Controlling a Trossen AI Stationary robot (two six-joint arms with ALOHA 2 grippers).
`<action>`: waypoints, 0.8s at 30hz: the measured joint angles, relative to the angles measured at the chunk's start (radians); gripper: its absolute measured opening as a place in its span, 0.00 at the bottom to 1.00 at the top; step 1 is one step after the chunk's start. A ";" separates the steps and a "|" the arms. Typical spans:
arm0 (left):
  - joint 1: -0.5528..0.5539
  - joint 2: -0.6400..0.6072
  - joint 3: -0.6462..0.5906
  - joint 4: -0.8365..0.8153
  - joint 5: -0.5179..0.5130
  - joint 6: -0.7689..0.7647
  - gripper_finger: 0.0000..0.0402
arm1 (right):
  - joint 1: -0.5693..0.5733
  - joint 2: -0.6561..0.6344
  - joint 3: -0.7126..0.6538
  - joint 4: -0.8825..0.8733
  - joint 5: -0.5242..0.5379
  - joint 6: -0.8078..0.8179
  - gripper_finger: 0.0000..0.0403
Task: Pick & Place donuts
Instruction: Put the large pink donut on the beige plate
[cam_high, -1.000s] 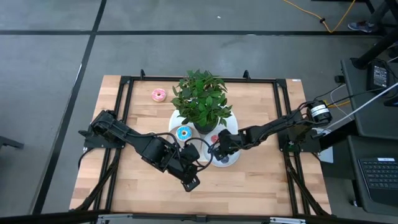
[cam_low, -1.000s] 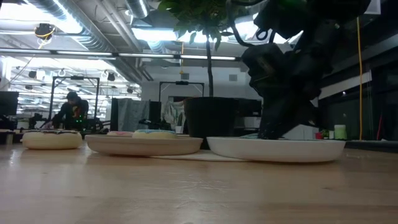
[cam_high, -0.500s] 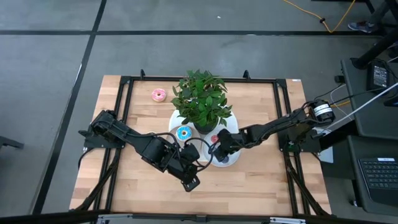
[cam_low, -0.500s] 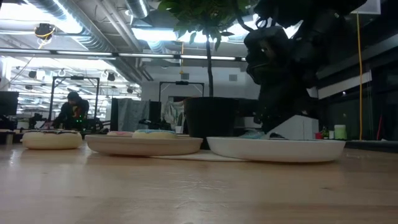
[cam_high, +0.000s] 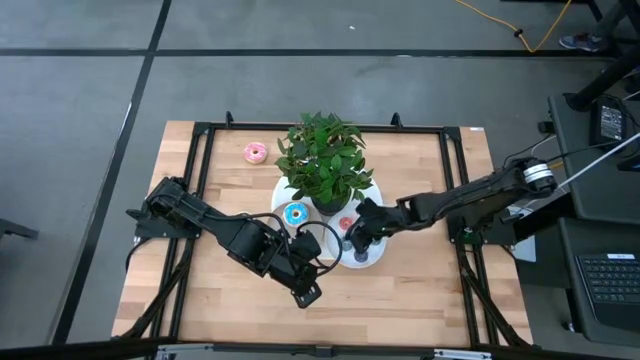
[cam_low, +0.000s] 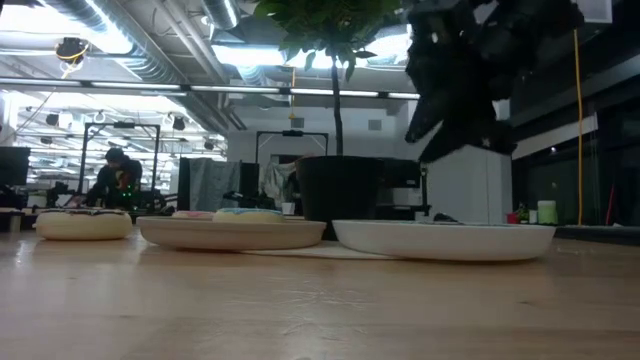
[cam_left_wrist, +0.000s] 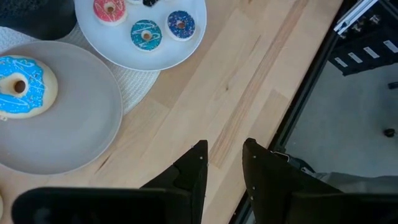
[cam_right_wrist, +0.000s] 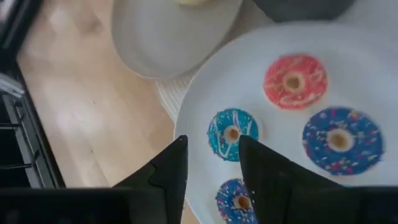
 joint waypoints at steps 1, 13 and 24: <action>0.000 0.000 0.000 0.000 0.000 0.000 0.24 | 0.000 -0.017 0.000 -0.001 0.003 -0.012 0.36; 0.000 0.000 0.000 0.000 0.000 0.000 0.23 | 0.000 -0.181 -0.001 0.009 -0.018 -0.133 0.60; 0.000 0.000 0.000 0.000 0.000 0.000 0.23 | 0.000 -0.199 -0.017 0.176 0.023 -0.401 0.70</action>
